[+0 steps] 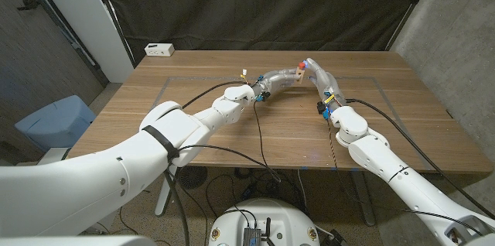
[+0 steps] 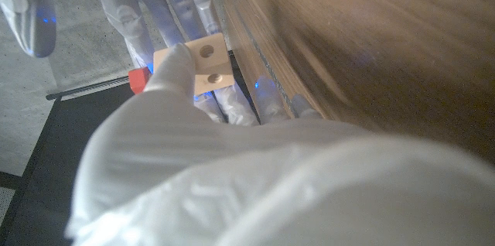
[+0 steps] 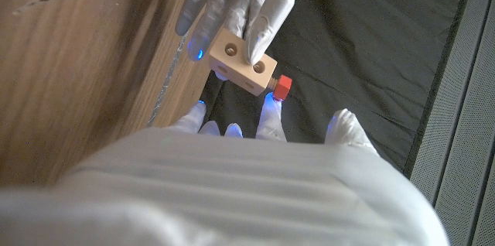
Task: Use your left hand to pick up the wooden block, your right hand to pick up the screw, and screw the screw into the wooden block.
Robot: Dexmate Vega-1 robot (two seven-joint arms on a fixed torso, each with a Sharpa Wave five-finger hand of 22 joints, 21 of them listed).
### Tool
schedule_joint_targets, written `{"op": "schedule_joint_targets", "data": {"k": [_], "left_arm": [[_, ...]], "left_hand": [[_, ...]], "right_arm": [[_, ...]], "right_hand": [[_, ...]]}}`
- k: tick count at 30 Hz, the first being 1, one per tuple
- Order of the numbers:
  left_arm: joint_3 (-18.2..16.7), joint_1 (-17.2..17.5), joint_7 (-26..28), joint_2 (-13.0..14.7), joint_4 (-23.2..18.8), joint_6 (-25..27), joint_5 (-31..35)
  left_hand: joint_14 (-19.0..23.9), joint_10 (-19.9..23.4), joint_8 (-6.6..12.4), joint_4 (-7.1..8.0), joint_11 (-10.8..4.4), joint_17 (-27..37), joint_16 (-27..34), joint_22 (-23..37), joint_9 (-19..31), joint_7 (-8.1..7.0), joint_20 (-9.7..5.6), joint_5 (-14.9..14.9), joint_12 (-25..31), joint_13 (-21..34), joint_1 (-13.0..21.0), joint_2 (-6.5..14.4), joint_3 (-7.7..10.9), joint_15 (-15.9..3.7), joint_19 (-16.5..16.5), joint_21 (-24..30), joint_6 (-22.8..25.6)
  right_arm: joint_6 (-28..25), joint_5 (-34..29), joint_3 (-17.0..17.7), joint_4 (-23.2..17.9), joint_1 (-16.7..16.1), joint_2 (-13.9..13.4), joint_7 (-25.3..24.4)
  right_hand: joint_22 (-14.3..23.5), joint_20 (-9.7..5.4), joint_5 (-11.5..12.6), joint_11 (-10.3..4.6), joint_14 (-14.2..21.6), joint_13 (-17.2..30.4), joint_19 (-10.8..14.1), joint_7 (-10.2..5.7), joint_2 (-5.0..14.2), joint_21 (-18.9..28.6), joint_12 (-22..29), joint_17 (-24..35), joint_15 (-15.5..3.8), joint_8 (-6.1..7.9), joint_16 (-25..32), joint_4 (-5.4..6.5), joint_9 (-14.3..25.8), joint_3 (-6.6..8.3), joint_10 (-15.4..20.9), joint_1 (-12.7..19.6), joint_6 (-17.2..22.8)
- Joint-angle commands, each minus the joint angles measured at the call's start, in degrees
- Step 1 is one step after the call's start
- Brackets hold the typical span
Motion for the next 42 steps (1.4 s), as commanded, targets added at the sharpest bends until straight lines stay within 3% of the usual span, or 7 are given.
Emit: {"op": "schedule_joint_targets", "data": {"k": [1, 42], "left_arm": [[0.27, -0.32, 0.32, -0.19, 0.08, 0.75, 0.10], [0.70, -0.79, 1.32, -0.65, 0.21, 2.87, 0.06]], "left_hand": [[-0.14, -0.09, 0.53, -0.15, 0.27, 0.20, 0.11, 0.25, 0.31, 0.07, -0.03, 0.25, 0.34, 0.09, -0.36, -0.07, 0.45, -3.67, -0.45, 0.28, 0.54], [0.01, -0.08, 0.55, -0.12, 0.28, 0.20, 0.14, 0.25, 0.30, 0.15, -0.06, 0.26, 0.34, 0.09, -0.44, -0.03, 0.57, -3.59, -0.21, 0.34, 0.65]], "right_arm": [[0.10, -0.25, 0.30, -0.55, -0.73, -0.16, -0.72], [-1.85, -1.93, 0.51, -3.87, -2.67, -2.76, -1.02]], "right_hand": [[0.12, 0.20, 0.17, -0.36, -0.47, 0.04, -0.13, 0.09, 0.26, 0.24, 0.39, 0.07, -0.19, 0.15, 0.32, -0.32, 0.05, -0.08, 0.03, -0.23, 0.35], [0.11, 0.16, 0.17, -0.52, -0.32, 0.03, 0.37, 0.06, 0.70, 0.34, 0.44, -0.02, -0.43, 0.19, 0.37, -0.76, 0.03, 0.08, 0.46, -0.26, 0.79]]}}
